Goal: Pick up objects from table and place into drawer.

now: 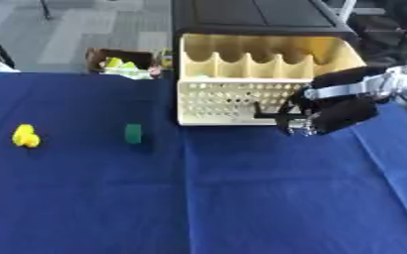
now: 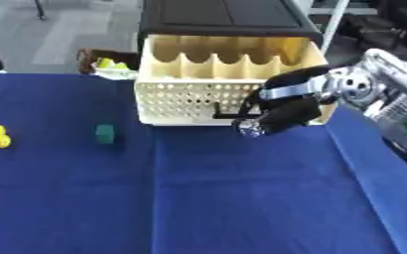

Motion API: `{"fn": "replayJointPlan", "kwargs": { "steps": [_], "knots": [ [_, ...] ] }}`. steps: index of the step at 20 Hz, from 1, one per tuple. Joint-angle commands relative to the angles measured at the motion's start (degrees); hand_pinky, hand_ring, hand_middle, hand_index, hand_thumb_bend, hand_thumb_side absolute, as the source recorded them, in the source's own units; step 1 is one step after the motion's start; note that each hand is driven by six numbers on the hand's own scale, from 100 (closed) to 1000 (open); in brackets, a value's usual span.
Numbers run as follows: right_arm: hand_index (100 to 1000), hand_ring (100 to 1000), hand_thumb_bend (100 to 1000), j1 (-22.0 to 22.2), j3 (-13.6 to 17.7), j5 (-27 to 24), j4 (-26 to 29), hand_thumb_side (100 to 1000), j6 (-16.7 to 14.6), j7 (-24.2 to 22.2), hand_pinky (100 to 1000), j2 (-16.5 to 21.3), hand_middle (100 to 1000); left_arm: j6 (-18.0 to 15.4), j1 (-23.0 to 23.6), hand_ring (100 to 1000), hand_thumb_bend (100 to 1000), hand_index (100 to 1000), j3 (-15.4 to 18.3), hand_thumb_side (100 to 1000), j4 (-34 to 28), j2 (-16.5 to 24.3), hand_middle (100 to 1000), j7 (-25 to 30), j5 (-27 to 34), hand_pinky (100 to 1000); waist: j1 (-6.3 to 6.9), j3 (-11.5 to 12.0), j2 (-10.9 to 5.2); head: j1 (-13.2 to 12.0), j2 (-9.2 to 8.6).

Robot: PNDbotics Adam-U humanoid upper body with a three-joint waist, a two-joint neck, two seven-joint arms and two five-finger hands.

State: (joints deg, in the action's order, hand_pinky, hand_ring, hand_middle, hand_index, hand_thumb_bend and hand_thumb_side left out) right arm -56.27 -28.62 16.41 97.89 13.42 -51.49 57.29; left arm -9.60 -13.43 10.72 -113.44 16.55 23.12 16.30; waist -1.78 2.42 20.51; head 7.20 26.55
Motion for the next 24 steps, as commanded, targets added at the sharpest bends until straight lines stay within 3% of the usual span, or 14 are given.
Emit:
{"fn": "replayJointPlan", "kwargs": {
  "steps": [1,20,24],
  "knots": [
    [867,100,168,-0.32,0.77,-0.13,1.51,959,0.31,-0.46,246,1.9,100,-0.11,-0.44,593,100,792,0.07,822,-1.15,0.55,522,0.04,-0.09,428,0.14,0.03,-1.13,0.03,-0.57],
    [875,100,254,0.18,1.17,3.96,2.46,961,-2.99,-0.17,260,2.35,100,0.06,-0.52,594,100,794,0.0,832,-1.15,0.55,523,0.28,-0.35,426,0.05,0.14,-0.9,-0.08,-0.38],
    [886,100,335,-0.79,0.76,8.23,3.54,958,-6.65,-0.11,280,2.26,100,0.1,-0.55,594,100,793,-0.02,829,-1.15,0.54,523,0.37,-0.38,426,0.05,0.15,-0.87,-0.11,-0.31]
  ]
}}
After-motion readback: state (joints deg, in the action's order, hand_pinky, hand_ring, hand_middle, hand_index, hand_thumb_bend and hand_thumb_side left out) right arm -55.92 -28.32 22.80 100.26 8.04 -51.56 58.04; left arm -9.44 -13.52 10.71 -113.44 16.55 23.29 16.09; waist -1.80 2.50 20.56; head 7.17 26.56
